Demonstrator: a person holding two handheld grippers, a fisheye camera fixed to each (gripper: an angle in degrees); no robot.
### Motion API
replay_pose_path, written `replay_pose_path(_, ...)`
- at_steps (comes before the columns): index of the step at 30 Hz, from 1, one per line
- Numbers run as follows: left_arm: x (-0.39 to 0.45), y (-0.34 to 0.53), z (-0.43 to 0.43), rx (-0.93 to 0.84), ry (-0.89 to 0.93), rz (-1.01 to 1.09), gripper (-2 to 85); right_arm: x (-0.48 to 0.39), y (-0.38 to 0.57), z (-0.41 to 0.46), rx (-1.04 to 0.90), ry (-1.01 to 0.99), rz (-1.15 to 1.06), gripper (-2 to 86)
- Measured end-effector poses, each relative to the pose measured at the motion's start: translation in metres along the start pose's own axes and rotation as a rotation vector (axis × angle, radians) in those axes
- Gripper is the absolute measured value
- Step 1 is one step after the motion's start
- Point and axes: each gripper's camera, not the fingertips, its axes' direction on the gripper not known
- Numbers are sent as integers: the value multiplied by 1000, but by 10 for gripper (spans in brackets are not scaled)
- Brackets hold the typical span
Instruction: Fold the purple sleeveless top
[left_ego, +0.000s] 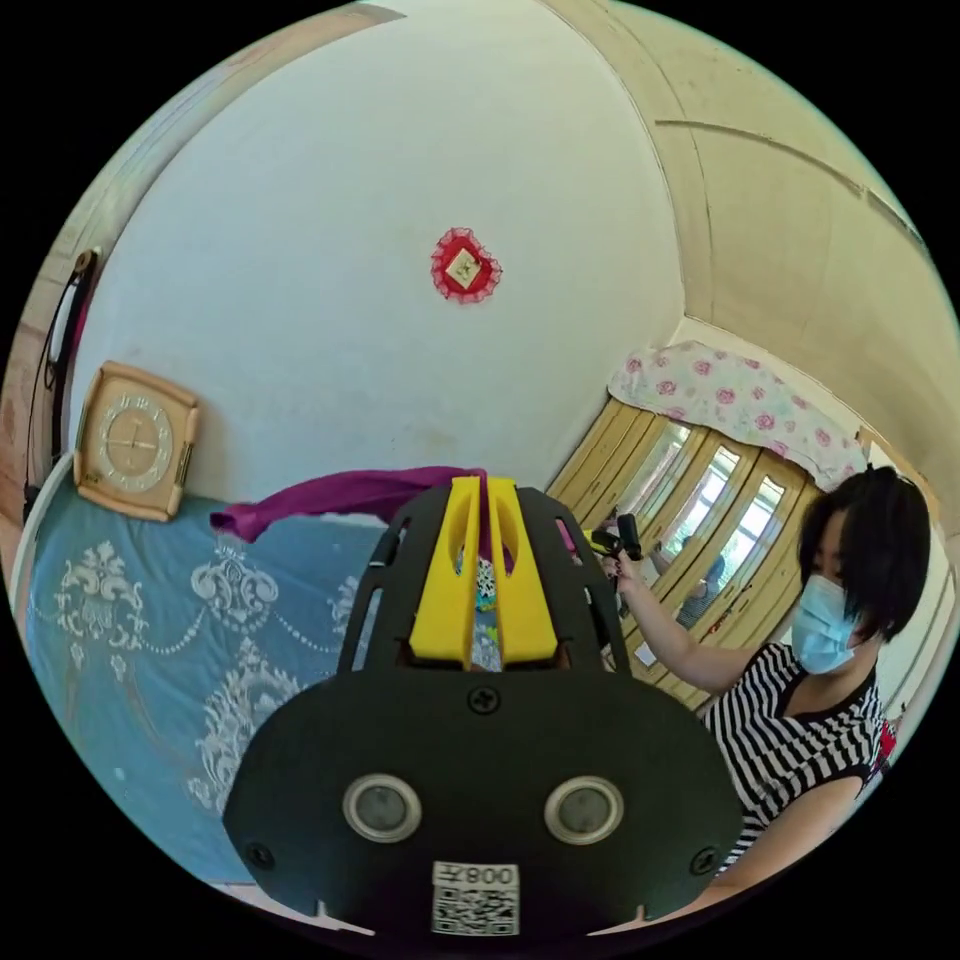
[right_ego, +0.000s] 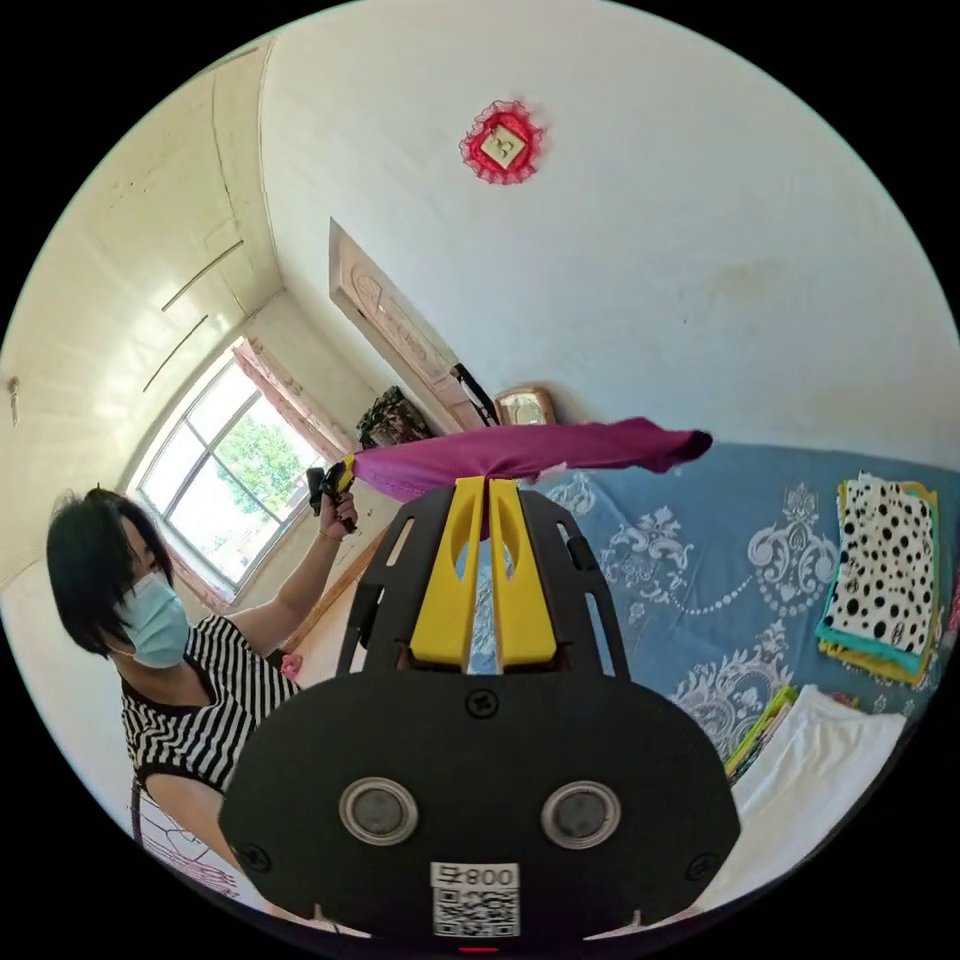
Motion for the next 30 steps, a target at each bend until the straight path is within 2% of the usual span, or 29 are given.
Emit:
replay_pose_path(5, -38, 108, 3, -168, -46, -224, 10, 57, 110, 30, -151, -50, 199, 3)
replay_pose_path(7, -56, 155, 6, -223, -99, -325, 10, 100, 171, 49, -211, -86, 361, 3)
replay_pose_path(9, -91, 224, 16, -294, -124, -544, 9, 133, 216, 67, -276, -53, 488, 4)
replay_pose_path(12, -121, 287, 26, -368, -171, -751, 9, 179, 279, 85, -327, -61, 698, 3)
replay_pose_path(14, -126, 303, 26, -361, -164, -793, 9, 187, 294, 84, -316, -76, 738, 3)
replay_pose_path(23, -133, 297, 16, -370, -143, -756, 9, 185, 274, 52, -369, -43, 643, 4)
replay_pose_path(30, -158, 319, 22, -457, -194, -824, 9, 214, 299, 43, -406, -13, 721, 4)
